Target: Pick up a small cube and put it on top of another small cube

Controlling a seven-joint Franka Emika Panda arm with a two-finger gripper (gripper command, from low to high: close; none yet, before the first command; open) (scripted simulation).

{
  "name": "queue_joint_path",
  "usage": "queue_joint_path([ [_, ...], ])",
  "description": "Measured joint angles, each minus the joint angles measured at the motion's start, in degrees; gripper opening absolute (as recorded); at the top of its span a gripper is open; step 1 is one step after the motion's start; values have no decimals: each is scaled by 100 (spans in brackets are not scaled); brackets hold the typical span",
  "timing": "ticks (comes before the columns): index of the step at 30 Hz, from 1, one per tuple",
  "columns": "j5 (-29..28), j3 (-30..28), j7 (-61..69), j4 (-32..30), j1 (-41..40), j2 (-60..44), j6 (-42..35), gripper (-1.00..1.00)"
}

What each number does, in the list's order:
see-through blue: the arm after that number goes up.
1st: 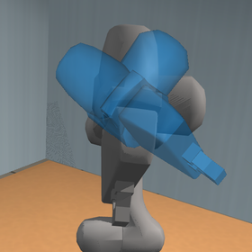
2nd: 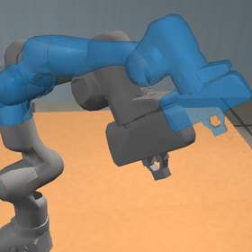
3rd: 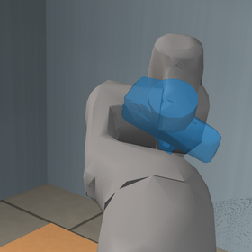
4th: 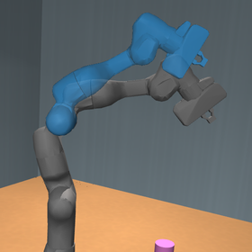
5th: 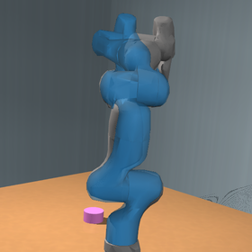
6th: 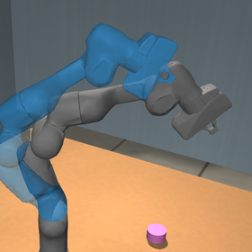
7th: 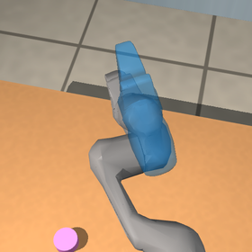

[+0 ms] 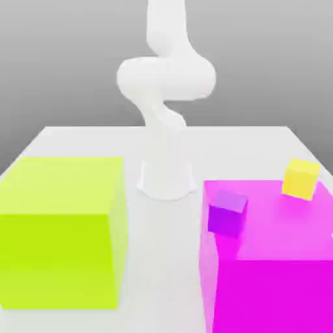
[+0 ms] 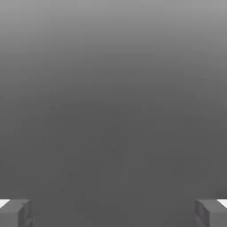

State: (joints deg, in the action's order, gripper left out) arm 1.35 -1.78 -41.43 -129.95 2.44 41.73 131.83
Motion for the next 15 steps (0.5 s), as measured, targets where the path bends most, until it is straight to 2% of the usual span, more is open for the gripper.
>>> queue_joint_path([
  [8, 322, -430, 1879, 467, 938, -1589, 405, 0],
  [15, 289, -377, 3320, 853, 1456, -2953, 798, 0],
])
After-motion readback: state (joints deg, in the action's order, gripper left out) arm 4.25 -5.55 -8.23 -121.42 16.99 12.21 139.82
